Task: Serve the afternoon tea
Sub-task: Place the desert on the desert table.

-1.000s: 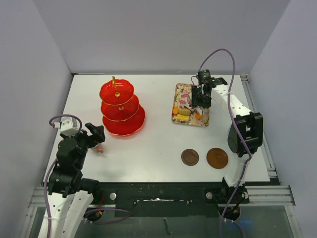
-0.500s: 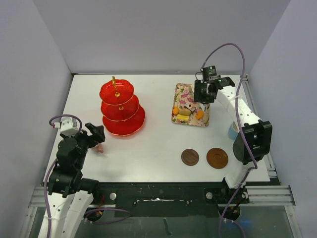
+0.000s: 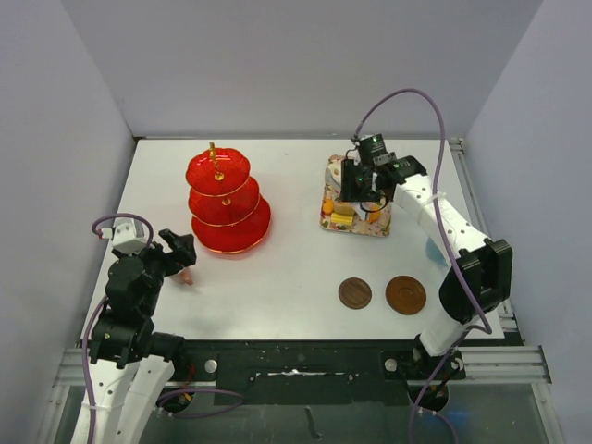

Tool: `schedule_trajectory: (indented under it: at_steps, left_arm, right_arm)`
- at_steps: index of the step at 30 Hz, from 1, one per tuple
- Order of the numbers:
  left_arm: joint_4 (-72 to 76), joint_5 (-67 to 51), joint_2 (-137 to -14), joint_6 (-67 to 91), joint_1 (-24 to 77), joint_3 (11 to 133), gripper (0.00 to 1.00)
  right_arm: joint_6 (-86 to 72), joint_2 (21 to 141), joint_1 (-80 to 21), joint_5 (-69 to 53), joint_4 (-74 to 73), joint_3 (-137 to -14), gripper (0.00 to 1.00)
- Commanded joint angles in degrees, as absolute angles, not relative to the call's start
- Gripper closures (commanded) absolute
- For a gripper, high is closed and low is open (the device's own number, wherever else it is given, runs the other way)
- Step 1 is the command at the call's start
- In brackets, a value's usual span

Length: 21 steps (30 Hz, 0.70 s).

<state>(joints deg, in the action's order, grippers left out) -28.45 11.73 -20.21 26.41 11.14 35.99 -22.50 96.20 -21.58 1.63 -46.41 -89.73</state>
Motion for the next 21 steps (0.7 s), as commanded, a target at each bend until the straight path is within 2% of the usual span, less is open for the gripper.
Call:
schedule_trajectory:
  at_steps: [1, 21]
  left_arm:
    - [-25.0, 11.8, -20.3, 26.4, 11.0, 36.4, 0.18]
    - [-26.3, 15.7, -20.5, 27.6, 10.8, 37.0, 0.18]
  right_arm:
    - [-25.5, 90.7, -26.8, 0.4, -41.8, -87.6, 0.74]
    - [-32.6, 90.0, -47.3, 1.1, -38.6, -82.2, 0.74]
